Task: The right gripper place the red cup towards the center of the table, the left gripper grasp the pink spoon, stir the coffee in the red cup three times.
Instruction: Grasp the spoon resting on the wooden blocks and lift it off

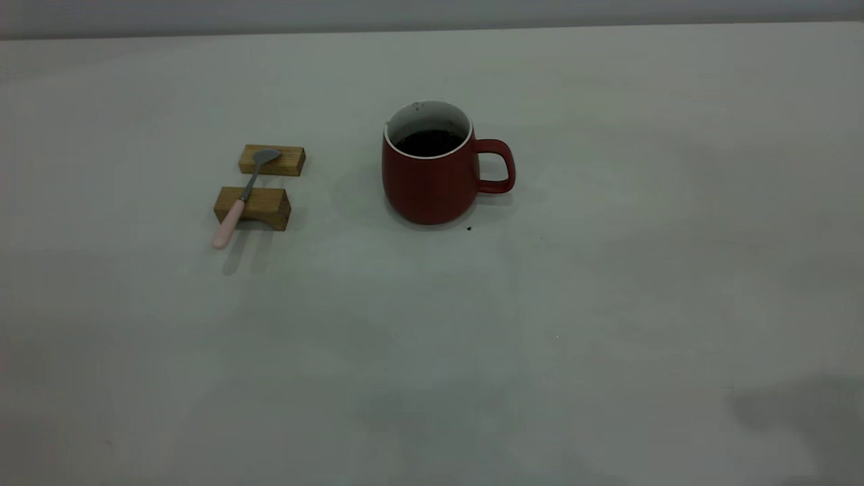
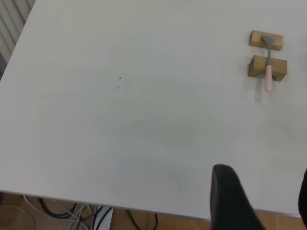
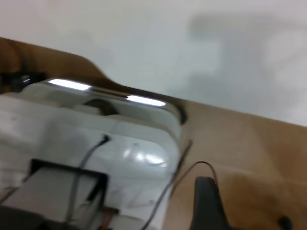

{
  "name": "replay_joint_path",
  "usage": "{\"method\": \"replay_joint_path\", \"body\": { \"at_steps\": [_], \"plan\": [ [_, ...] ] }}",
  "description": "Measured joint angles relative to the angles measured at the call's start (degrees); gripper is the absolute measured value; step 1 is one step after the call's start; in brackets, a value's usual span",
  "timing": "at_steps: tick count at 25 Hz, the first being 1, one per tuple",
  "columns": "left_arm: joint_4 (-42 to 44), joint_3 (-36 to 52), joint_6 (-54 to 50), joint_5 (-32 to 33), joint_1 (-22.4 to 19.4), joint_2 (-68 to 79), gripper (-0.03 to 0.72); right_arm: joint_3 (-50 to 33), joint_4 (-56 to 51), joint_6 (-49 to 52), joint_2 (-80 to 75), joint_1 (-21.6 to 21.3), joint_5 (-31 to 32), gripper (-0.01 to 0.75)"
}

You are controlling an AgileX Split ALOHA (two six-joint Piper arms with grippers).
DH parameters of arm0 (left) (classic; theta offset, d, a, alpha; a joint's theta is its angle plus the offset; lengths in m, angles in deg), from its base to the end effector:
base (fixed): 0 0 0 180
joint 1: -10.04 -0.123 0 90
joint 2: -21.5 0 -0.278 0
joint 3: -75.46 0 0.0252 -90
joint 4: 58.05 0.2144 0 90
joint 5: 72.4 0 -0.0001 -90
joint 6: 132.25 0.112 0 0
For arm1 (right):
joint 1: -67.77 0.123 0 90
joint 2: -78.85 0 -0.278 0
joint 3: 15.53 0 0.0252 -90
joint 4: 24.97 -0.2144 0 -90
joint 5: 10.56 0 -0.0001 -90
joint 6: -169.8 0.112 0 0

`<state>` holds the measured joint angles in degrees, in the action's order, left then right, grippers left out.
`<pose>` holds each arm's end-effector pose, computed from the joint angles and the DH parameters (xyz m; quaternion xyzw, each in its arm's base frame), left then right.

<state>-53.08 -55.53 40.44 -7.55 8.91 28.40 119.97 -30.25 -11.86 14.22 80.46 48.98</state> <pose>-0.0167 0.0085 0.2404 -0.0673 0.8659 0.0165 0.4954 0.1090 0.0337 0.2183 -0.1050 0.9887 0.0511 0.0941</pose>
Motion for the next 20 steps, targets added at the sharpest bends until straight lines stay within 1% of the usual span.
{"method": "replay_joint_path", "body": {
  "at_steps": [4, 6, 11, 12, 14, 20],
  "plan": [
    [0.0, 0.0, 0.0, 0.0, 0.0, 0.0, 0.425, -4.56, 3.73, 5.56, 9.21, -0.08, 1.34, 0.551],
    [0.0, 0.0, 0.0, 0.0, 0.0, 0.0, 0.425, -5.32, 4.77, 7.48, 13.81, -1.22, 2.3, 0.551],
    [0.0, 0.0, 0.0, 0.0, 0.0, 0.0, 0.425, -5.59, 6.0, 8.59, 27.67, -9.61, 3.04, 0.551],
    [0.0, 0.0, 0.0, 0.0, 0.0, 0.0, 0.425, -5.59, 6.35, 8.58, 30.22, -10.74, 3.15, 0.551],
    [0.0, 0.0, 0.0, 0.0, 0.0, 0.0, 0.425, -5.59, 6.6, 8.65, 36.06, -11.56, 3.61, 0.551],
    [0.0, 0.0, 0.0, 0.0, 0.0, 0.0, 0.425, -5.59, 6.6, 8.65, 48.66, -11.56, 4.53, 0.551]
  ]
}}
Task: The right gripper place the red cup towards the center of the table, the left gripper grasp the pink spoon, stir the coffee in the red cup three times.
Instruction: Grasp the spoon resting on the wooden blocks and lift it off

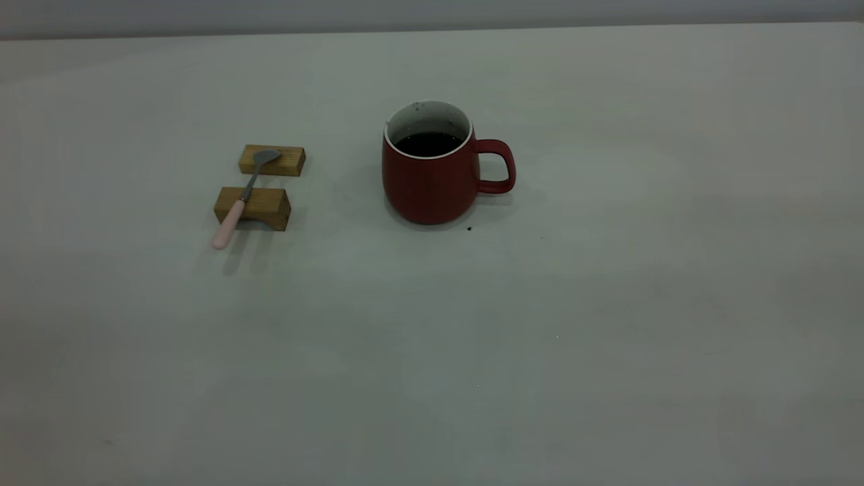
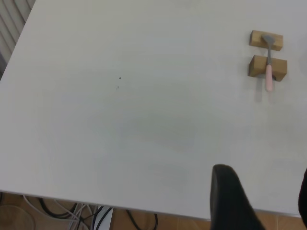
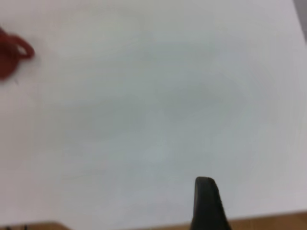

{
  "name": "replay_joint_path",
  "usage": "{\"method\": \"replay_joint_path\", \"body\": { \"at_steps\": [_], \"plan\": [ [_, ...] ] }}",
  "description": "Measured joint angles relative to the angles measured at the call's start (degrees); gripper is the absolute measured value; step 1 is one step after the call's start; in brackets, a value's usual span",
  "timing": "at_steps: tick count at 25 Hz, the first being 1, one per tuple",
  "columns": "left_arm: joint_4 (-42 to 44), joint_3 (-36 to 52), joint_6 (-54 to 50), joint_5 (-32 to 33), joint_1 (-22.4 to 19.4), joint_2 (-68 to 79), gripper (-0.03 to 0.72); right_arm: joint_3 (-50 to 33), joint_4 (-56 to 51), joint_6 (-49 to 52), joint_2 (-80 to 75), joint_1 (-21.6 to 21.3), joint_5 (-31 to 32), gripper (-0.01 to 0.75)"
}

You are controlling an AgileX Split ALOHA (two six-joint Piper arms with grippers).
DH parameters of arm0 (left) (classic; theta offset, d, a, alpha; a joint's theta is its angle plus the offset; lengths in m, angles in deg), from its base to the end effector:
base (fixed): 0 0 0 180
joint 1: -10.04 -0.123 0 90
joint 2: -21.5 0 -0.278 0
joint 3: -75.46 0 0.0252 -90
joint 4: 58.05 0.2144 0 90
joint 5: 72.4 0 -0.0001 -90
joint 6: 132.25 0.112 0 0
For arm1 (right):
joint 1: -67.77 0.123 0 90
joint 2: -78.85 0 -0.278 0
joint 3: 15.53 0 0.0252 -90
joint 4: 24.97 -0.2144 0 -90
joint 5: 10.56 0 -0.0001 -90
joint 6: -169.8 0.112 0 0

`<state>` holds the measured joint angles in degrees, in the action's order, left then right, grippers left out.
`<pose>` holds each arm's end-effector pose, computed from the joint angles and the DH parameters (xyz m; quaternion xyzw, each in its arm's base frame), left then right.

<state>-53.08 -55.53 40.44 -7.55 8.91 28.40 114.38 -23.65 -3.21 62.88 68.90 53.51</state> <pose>-0.0167 0.0085 0.2404 -0.0673 0.8659 0.0165 0.4954 0.0041 -0.0022 0.2373 0.0461 0.9056 0.0184 0.4213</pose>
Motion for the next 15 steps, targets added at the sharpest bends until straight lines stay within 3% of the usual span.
{"method": "replay_joint_path", "body": {
  "at_steps": [15],
  "plan": [
    [-0.05, 0.0, 0.0, 0.0, 0.0, 0.0, 0.425, 0.0, 0.04, -0.11, 6.82, 0.0, 0.58, 0.551]
  ]
}}
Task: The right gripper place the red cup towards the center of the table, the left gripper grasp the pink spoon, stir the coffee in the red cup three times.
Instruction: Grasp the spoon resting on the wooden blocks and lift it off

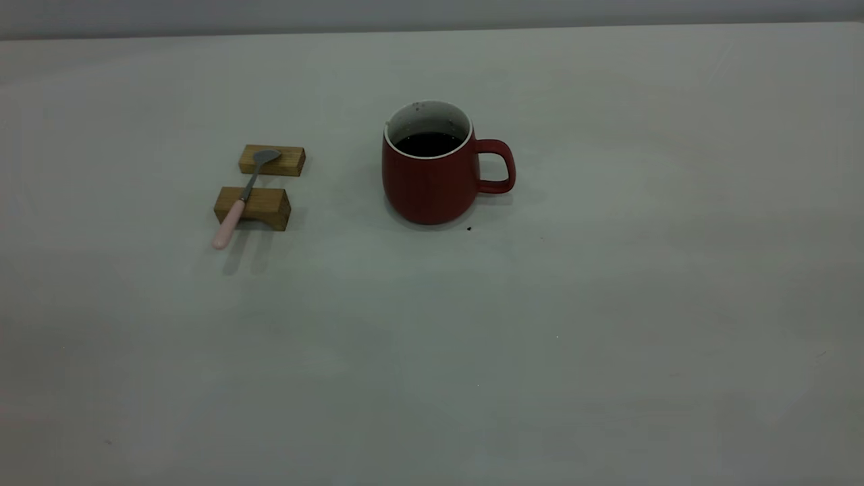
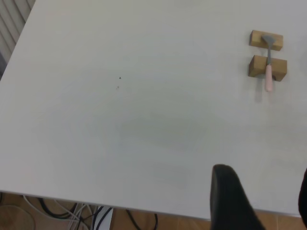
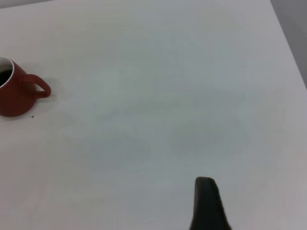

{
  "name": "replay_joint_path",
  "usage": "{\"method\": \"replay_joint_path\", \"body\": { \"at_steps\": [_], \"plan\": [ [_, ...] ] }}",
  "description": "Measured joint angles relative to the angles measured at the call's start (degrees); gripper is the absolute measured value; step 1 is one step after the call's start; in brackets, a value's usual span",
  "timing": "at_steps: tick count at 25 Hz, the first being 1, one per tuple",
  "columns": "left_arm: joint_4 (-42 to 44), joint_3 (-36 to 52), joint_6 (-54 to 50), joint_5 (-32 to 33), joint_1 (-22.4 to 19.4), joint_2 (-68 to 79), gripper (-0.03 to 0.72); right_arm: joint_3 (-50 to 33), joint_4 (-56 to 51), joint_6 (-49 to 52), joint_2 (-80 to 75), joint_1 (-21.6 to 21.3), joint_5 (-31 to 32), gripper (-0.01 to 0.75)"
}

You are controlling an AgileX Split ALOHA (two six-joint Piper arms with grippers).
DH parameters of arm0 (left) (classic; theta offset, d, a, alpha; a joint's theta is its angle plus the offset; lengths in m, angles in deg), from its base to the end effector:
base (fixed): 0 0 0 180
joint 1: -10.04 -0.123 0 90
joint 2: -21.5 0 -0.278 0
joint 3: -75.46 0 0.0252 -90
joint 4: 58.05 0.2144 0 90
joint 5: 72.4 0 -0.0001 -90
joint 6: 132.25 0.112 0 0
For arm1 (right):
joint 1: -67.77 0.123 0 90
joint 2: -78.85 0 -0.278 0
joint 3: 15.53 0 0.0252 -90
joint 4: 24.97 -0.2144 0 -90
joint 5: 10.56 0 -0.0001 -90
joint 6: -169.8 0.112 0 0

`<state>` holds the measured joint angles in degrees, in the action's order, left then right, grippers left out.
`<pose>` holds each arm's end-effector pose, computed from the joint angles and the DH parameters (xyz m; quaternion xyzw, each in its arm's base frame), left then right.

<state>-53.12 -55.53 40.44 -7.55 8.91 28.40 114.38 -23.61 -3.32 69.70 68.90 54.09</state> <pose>-0.0167 0.0084 0.2404 -0.0673 0.8659 0.0162 0.4954 -0.0102 -0.0026 0.2360 0.0448 0.8813 0.0210 0.4700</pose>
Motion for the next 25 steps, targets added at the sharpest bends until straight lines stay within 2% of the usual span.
{"method": "replay_joint_path", "body": {
  "at_steps": [14, 21, 25],
  "plan": [
    [0.0, -0.34, 0.79, -0.62, 0.0, 0.33, 0.435, 0.0, 0.0, 0.0, 0.0, 0.0, 0.02, 0.551],
    [1.42, -1.74, 2.13, -11.31, 0.0, 14.67, 0.558, 0.0, 0.0, 0.0, 0.0, 0.0, 0.02, 0.551],
    [1.36, -2.25, 1.5, -16.89, 0.0, 28.77, 0.576, 0.0, 0.0, 0.0, 0.0, 0.0, 0.02, 0.551]
  ]
}}
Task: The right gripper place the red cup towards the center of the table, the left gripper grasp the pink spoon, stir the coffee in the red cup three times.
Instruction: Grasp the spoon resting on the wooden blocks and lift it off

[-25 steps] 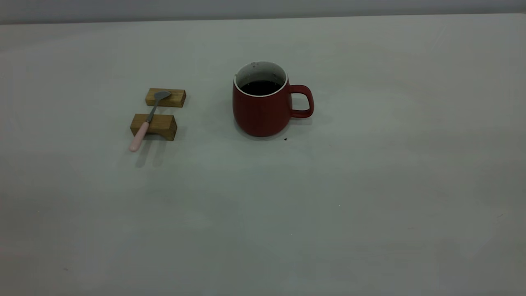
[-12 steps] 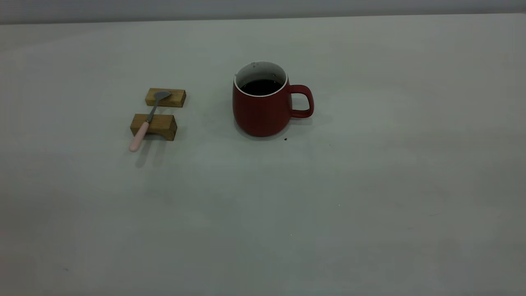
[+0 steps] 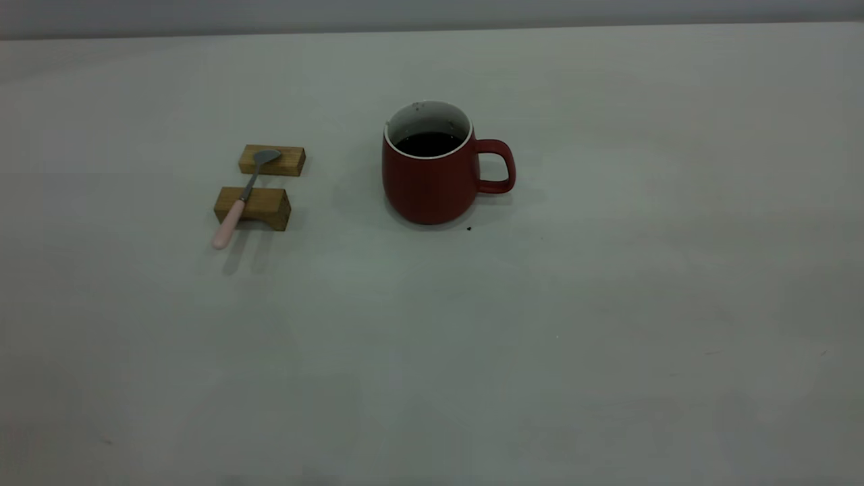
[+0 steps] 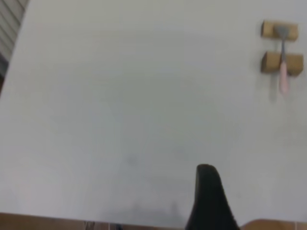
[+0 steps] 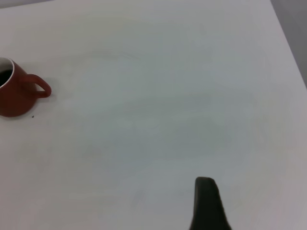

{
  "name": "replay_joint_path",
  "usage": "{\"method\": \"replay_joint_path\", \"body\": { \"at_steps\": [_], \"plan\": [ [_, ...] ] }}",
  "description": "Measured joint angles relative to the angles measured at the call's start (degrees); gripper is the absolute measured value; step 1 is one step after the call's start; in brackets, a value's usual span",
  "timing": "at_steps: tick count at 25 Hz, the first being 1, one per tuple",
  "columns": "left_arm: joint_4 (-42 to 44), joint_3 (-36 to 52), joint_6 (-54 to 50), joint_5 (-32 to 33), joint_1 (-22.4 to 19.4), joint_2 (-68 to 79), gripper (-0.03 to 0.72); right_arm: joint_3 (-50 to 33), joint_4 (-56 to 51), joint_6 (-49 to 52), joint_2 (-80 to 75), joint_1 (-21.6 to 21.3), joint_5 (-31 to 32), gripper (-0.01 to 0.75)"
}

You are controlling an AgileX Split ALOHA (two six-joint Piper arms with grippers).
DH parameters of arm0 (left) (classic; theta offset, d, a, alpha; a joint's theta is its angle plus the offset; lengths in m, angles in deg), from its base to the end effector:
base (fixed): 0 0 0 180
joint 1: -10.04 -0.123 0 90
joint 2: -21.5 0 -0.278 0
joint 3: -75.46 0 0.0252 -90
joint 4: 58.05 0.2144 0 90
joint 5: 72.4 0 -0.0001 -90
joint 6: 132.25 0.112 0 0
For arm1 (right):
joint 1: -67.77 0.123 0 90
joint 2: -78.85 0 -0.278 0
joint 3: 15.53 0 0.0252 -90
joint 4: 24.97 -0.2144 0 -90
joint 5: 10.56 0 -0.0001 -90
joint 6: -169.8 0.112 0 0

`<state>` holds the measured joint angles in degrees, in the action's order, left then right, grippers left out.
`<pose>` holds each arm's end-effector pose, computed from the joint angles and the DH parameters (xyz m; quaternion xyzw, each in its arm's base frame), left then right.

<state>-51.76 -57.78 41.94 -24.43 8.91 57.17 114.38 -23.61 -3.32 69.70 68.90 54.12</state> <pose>0.0683 0.0105 0.2662 -0.0386 0.9057 0.0353 0.4206 -0.0102 -0.0026 0.2360 0.0448 0.8814 0.0210 0.4697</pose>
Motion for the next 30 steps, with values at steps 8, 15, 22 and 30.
{"method": "replay_joint_path", "body": {
  "at_steps": [8, 15, 22, 30],
  "plan": [
    [-0.52, -7.49, -1.72, -5.77, 0.0, 33.09, 0.577, 0.0, 0.0, 0.0, 0.0, 0.0, 0.0, 0.551],
    [-3.92, -16.11, -1.78, -14.91, 4.32, 56.35, 0.561, 0.0, 0.0, 0.0, 0.0, 0.0, 0.0, 0.551],
    [-4.49, -23.84, -3.16, -22.0, 11.77, 73.93, 0.554, 0.0, 0.0, 0.0, 0.0, 0.0, 0.0, 0.551],
    [-4.54, -31.37, -5.04, -26.35, 15.57, 88.19, 0.554, 0.0, 0.0, 0.0, 0.0, 0.0, 0.0, 0.551]
  ]
}}
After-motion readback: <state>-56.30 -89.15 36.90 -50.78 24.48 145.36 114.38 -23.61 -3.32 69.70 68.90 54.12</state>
